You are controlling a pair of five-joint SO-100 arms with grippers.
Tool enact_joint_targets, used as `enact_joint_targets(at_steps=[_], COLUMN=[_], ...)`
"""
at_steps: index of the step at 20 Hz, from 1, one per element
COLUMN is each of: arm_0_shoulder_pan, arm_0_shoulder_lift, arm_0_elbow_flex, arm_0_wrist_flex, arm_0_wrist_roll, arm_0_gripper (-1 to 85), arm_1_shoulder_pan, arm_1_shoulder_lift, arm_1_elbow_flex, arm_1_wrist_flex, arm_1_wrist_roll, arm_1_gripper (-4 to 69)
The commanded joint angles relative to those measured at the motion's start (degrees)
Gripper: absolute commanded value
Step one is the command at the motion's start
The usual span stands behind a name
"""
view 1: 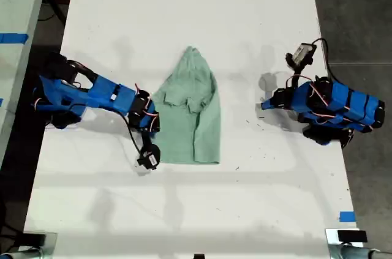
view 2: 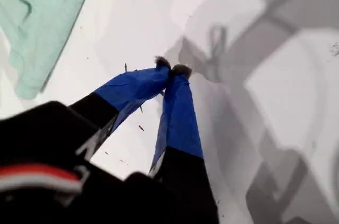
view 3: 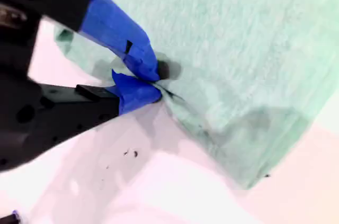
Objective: Fold t shirt
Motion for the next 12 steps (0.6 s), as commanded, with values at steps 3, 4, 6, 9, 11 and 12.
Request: enact_joint_targets(at_steps=[3,4,6,9,11,12], arm_0_shoulder_pan=[-2.29,-2.37,-2.90,-4.92,-6.33,-6.86], arm_0_shoulder_lift=[10.02,13.10,17.75,16.79,8.44,2.20], arm_0_elbow_flex=[-9.67,-10.11,-10.63,-16.00,-26.89,-35.33], arm_0_wrist_flex=[15.73,16.70,17.23,17.23,16.96,16.70], arm_0_wrist_roll=[2.99,3.96,5.98,10.90,16.88,20.65], arm_0_gripper=[-0.3,-0.3,-0.3,-0.3,-0.3,-0.3], arm_1_shoulder_pan=[0.09,0.09,0.09,0.18,0.18,0.18], arm_1_shoulder_lift=[0.62,0.62,0.62,0.62,0.62,0.62], arm_1_elbow_flex=[1.05,1.05,1.05,1.05,1.05,1.05], arm_1_wrist_flex=[0.09,0.09,0.09,0.09,0.09,0.09], arm_1_wrist_roll=[0.35,0.35,0.35,0.26,0.26,0.26], arm_1_gripper=[1.3,1.3,1.3,1.3,1.3,1.3])
